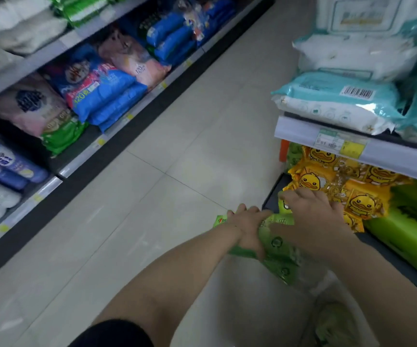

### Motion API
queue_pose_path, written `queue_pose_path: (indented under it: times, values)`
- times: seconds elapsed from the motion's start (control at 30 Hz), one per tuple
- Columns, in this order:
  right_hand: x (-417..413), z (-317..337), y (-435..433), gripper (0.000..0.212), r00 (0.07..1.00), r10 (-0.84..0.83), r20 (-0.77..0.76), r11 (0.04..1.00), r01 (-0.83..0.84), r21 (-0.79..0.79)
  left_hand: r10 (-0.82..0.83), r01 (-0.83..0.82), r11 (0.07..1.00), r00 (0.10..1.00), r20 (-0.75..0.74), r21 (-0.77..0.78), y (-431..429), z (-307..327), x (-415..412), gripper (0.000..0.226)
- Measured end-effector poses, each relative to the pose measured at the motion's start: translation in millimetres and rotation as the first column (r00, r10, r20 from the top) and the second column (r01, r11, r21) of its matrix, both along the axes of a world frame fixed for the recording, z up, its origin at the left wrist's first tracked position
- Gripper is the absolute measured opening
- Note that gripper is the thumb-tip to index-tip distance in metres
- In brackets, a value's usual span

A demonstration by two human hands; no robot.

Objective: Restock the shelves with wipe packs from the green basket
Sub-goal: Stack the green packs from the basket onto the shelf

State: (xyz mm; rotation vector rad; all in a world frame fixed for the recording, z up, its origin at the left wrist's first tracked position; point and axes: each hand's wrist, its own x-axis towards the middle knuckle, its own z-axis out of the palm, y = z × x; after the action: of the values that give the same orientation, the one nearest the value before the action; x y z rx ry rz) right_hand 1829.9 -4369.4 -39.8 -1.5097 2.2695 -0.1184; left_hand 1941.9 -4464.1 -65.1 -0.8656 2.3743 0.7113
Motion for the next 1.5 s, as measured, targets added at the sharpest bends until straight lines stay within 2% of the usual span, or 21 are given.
queue_pose_path:
  times: [0.13, 0.23, 0.3, 0.4, 0.5, 0.6, 0.7, 0.93, 1.03, 1.1, 1.17, 1.3, 1.4, 1.5]
  values:
    - [-1.9, 20.4, 7.8, 0.098, 0.99, 0.14, 0.024, 0.987, -0.141, 0.079, -0.03, 0.028, 0.998, 0.999, -0.039, -0.055, -21.7, 19.0, 5.3, 0.095]
    - [2.9, 32.4, 16.7, 0.109, 0.967, 0.237, -0.092, 0.971, -0.237, 0.019, -0.09, 0.083, 0.991, 0.994, -0.068, -0.104, -36.6, 47.4, 4.0, 0.094]
    - [6.0, 47.4, 22.9, 0.1, 0.928, 0.274, -0.253, 0.947, -0.307, -0.1, -0.134, 0.122, 0.981, 0.988, -0.073, -0.149, -42.3, 74.8, 4.8, 0.093]
    - [3.4, 81.3, 25.4, 0.075, 0.822, 0.294, -0.488, 0.868, -0.444, -0.224, -0.209, 0.192, 0.952, 0.977, -0.048, -0.238, -44.3, 121.0, 2.8, 0.095]
    - [-8.3, 119.9, 26.7, 0.064, 0.794, 0.246, -0.555, 0.789, -0.497, -0.361, -0.233, 0.199, 0.936, 0.968, -0.088, -0.291, -46.8, 170.9, -2.3, 0.097]
    - [-21.4, 166.8, 31.5, 0.069, 0.763, 0.129, -0.633, 0.739, -0.5, -0.452, -0.259, 0.175, 0.917, 0.944, -0.203, -0.359, -46.2, 222.4, -5.2, 0.114]
    - [-40.0, 208.4, 42.1, 0.069, 0.767, -0.002, -0.642, 0.714, -0.448, -0.538, -0.34, 0.162, 0.85, 0.895, -0.288, -0.502, -46.5, 264.0, 0.2, 0.12]
    - [-73.9, 282.0, 71.9, 0.073, 0.816, -0.243, -0.525, 0.59, -0.305, -0.748, -0.453, -0.102, 0.664, 0.733, -0.507, -0.741, -49.1, 294.8, 17.4, 0.106]
    - [-81.8, 301.4, 79.2, 0.07, 0.811, -0.258, -0.526, 0.547, -0.326, -0.771, -0.539, -0.257, 0.576, 0.594, -0.597, -0.776, -43.5, 300.7, 11.8, 0.08]
    - [-85.1, 312.0, 83.6, 0.069, 0.804, -0.303, -0.511, 0.529, -0.305, -0.792, -0.587, -0.345, 0.54, 0.499, -0.638, -0.767, -42.4, 308.4, 6.4, 0.071]
    - [-90.5, 320.4, 87.2, 0.07, 0.778, -0.368, -0.509, 0.507, -0.291, -0.812, -0.635, -0.403, 0.487, 0.446, -0.631, -0.775, -43.9, 319.4, -0.5, 0.071]
    - [-103.0, 338.1, 89.4, 0.067, 0.664, -0.448, -0.598, 0.509, -0.36, -0.781, -0.697, -0.496, 0.406, 0.376, -0.611, -0.768, -43.5, 346.6, -19.0, 0.073]
    - [-109.5, 349.1, 87.2, 0.065, 0.602, -0.466, -0.648, 0.508, -0.417, -0.754, -0.734, -0.53, 0.363, 0.344, -0.585, -0.767, -44.2, 358.9, -32.7, 0.07]
    - [-114.8, 356.0, 83.0, 0.071, 0.549, -0.483, -0.681, 0.515, -0.451, -0.729, -0.752, -0.546, 0.328, 0.343, -0.563, -0.771, -50.1, 366.6, -46.0, 0.065]
